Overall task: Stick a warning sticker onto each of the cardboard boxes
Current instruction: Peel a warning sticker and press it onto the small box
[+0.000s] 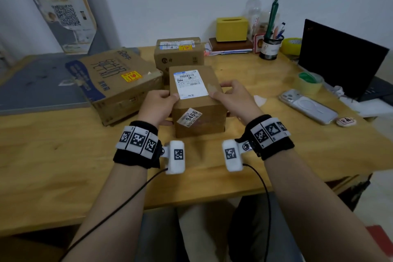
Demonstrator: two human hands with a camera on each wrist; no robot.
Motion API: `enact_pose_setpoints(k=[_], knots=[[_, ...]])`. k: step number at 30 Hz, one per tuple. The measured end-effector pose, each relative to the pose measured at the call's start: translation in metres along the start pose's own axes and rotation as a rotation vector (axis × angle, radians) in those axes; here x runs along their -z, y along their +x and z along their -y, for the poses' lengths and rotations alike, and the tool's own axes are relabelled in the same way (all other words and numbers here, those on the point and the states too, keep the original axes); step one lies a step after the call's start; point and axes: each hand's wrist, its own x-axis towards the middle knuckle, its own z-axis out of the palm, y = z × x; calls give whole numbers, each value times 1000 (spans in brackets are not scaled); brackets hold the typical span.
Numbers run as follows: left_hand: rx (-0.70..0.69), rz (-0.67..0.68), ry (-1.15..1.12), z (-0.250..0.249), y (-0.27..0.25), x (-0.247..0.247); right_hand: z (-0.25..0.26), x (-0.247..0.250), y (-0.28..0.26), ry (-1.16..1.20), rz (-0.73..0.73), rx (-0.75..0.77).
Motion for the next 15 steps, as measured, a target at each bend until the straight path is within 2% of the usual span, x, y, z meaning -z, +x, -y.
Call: enact_pose_setpoints(k=[3, 6, 8, 11, 15], knots=[[-98, -121, 133, -8, 11, -6, -11, 15, 10, -35, -49, 11], [-291, -240, 218, -21, 10, -19, -23, 39, 20, -364, -122, 34], [-351, -191, 252, -28, 7, -30, -31, 53, 24, -512, -123, -29], [-291, -46, 311, -30, 7, -41, -40, 69, 33, -601, -61, -116], [-271, -13, 335, -30, 12, -48, -53, 75, 46, -634, 14, -208]])
